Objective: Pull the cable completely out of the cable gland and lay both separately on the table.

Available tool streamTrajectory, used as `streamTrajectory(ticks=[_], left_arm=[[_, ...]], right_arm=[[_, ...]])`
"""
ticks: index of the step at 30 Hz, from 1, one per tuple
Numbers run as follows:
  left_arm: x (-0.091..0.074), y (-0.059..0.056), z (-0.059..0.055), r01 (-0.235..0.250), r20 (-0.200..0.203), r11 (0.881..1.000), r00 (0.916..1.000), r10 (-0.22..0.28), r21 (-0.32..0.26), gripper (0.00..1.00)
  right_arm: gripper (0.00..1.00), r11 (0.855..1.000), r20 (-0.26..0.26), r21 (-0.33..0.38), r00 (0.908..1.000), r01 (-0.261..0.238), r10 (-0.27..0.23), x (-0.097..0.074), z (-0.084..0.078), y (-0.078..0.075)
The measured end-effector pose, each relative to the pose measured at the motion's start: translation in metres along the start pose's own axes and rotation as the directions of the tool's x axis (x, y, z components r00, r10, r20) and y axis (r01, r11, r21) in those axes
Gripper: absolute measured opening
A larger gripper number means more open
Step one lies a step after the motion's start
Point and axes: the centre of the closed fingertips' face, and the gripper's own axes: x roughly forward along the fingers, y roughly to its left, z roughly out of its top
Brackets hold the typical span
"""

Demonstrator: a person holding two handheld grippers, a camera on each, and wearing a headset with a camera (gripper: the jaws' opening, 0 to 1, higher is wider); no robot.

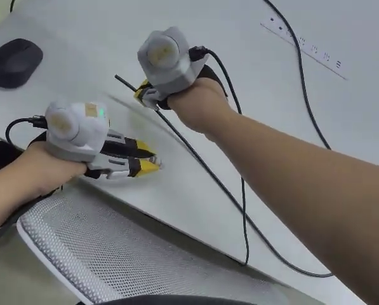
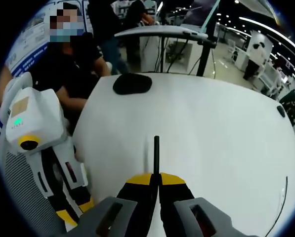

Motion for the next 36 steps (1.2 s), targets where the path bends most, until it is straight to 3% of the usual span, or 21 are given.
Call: streamTrajectory(ticks=[10,20,36], left_arm=[[0.001,0.009,-0.006,-0.015,-0.01,0.999,0.9998,0.016,0.039,0.15],[0.003,0.016,-0.011,-0.028,-0.021,0.998,0.9993,0.03,0.063,0.15],[0.003,0.012,-0.014,-0.028,-0.063,0.992,0.9974,0.036,0.121,0.16]], right_arm=[[0.0,0.999,-0.024,-0.046,0.9995,-0.022,0.021,0.014,0.0,0.006],[0.0,0.999,-0.031,-0.042,0.9993,-0.022,0.021,0.02,-0.003,0.006],[0.04,0.999,-0.038,-0.037,0.9992,-0.017,0.016,0.025,-0.004,0.009]])
